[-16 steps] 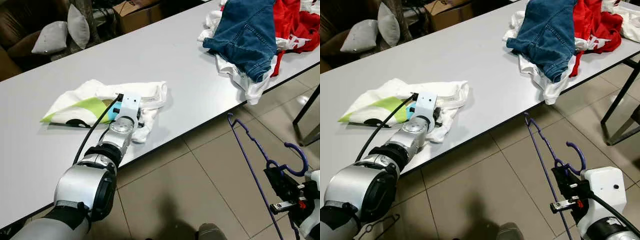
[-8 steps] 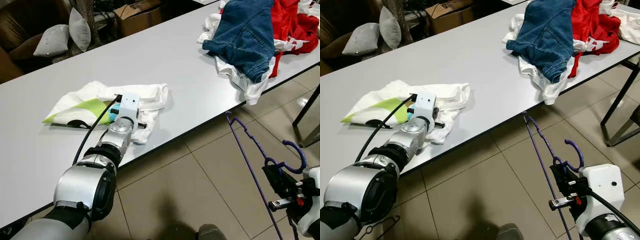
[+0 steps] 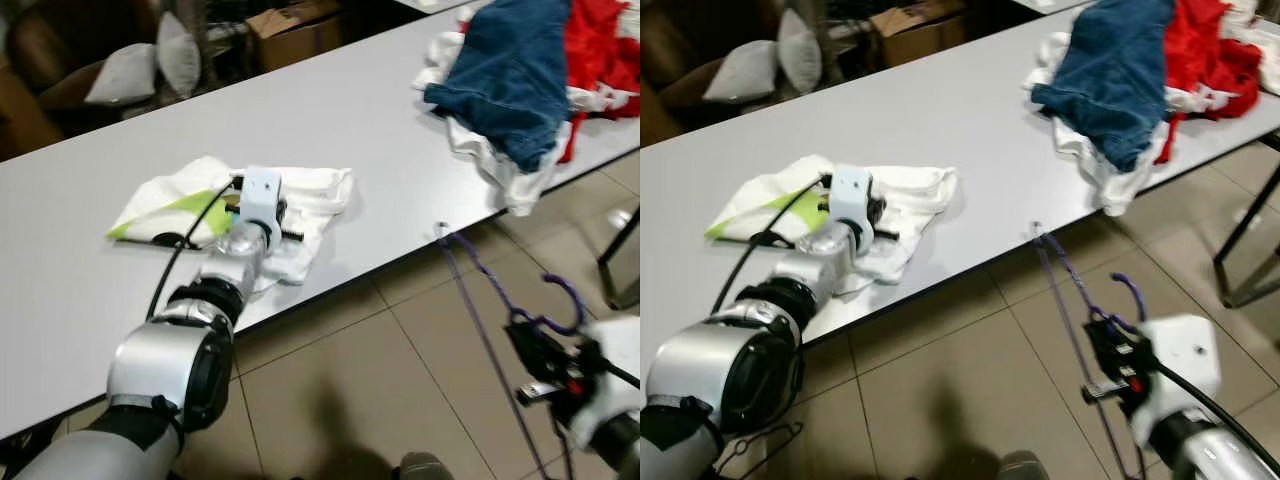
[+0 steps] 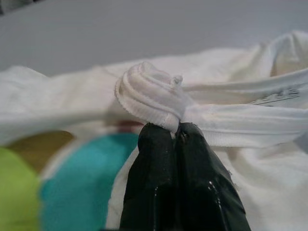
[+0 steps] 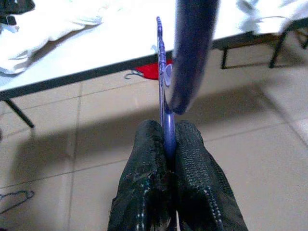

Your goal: Hang hanger

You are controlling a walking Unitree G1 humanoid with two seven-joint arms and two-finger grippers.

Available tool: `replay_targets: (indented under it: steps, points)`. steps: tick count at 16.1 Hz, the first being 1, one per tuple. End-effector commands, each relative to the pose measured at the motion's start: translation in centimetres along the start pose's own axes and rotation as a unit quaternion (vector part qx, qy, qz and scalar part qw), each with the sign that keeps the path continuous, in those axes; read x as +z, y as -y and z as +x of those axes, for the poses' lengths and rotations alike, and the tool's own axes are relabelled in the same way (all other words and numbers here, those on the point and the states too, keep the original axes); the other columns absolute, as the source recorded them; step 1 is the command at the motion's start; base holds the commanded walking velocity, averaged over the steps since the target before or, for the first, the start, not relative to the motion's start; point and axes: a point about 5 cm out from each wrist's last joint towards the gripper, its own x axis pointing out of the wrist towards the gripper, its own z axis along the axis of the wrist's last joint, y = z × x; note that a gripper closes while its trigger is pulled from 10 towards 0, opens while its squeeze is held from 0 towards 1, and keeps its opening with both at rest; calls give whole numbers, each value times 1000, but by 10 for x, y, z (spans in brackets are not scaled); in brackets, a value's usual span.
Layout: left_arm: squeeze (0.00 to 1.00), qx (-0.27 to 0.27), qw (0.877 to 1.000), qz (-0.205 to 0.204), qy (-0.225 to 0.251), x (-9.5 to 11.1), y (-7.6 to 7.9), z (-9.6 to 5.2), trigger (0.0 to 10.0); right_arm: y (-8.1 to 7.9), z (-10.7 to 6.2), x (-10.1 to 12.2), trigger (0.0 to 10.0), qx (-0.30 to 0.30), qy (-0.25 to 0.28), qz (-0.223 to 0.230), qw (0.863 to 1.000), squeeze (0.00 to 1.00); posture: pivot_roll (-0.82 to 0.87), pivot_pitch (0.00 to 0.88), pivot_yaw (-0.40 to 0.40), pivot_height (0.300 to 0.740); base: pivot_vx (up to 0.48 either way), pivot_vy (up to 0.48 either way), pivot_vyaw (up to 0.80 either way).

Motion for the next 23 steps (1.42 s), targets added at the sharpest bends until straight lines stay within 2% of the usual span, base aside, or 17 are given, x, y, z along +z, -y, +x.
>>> replay_targets:
  steps: [1,2,3,6,7,9,10,11,12,15,17,19,23]
  points:
    - [0,-8,999,5,32,20,-12,0,0,-4,9,1,10000,13,14,2,1000,0,-315,2,144,740,0,0,0]
    - [0,-18,999,9,42,26,-14,0,0,-6,15,1,10000,19,19,4,1000,0,-289,0,138,740,0,0,0]
    - [0,-41,996,27,71,47,-25,-2,0,-12,28,2,10000,37,31,9,999,0,-246,0,127,740,0,0,0]
    - [0,-87,985,86,123,84,-42,-10,0,-14,43,9,10000,52,61,11,997,0,-171,0,97,740,0,0,0]
    - [0,-98,976,120,153,104,-54,-19,0,-13,49,15,10000,64,84,14,994,0,-146,0,87,740,0,0,0]
    - [0,-93,962,186,177,119,-69,-30,0,-12,52,22,10000,84,104,14,991,0,-116,0,73,740,0,0,0]
    - [0,-99,953,212,190,124,-70,-34,0,-12,54,24,10000,88,110,13,990,0,-102,0,66,740,0,0,0]
    - [0,-145,927,276,210,122,-64,-44,0,-13,57,29,10000,101,128,15,987,0,-87,0,63,740,0,0,0]
    - [0,-169,921,288,201,109,-60,-48,0,-16,58,31,10000,114,137,22,984,0,-86,0,65,740,0,0,0]
    - [0,-162,928,277,191,70,-53,-60,0,-23,60,30,10000,159,137,78,975,0,-81,0,58,740,0,0,0]
    - [0,-147,930,275,193,50,-44,-68,0,-30,62,24,10000,197,102,89,971,0,-78,0,46,740,0,0,0]
    - [0,-106,937,263,204,44,-45,-75,0,-38,60,14,10000,234,59,101,965,0,-75,0,40,740,0,0,0]
    - [0,-78,934,272,219,38,-48,-94,0,-47,55,5,10000,269,13,110,957,0,-60,0,23,740,0,0,0]
